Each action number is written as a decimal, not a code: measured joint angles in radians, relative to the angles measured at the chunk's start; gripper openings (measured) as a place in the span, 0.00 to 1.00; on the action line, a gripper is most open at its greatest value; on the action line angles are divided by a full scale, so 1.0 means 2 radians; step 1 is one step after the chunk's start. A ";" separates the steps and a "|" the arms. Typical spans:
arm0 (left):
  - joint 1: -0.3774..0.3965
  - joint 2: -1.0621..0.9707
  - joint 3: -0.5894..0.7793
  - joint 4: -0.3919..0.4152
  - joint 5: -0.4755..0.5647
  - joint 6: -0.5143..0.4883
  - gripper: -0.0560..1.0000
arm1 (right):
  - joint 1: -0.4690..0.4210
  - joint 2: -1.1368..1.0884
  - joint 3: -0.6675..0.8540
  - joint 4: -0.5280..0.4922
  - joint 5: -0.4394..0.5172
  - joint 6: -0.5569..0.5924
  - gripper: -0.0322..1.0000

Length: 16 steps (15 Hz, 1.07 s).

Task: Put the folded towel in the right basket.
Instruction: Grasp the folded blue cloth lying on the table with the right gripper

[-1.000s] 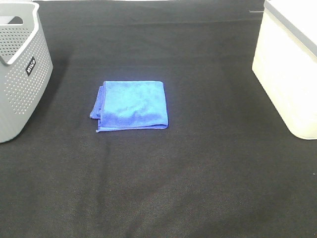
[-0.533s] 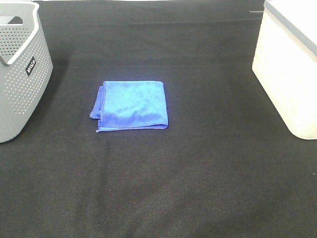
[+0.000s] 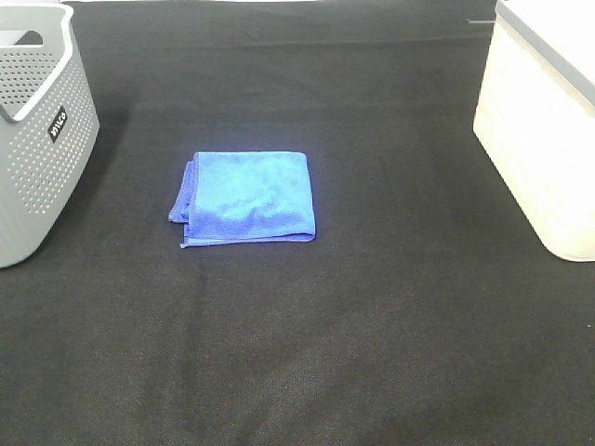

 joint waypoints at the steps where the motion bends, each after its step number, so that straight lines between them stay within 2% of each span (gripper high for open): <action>1: 0.000 0.000 0.000 0.000 0.000 0.000 0.99 | 0.000 0.000 0.000 0.000 0.000 0.000 0.97; 16: 0.000 0.000 0.000 -0.001 0.000 -0.001 0.99 | 0.000 0.000 0.000 0.000 0.000 0.000 0.97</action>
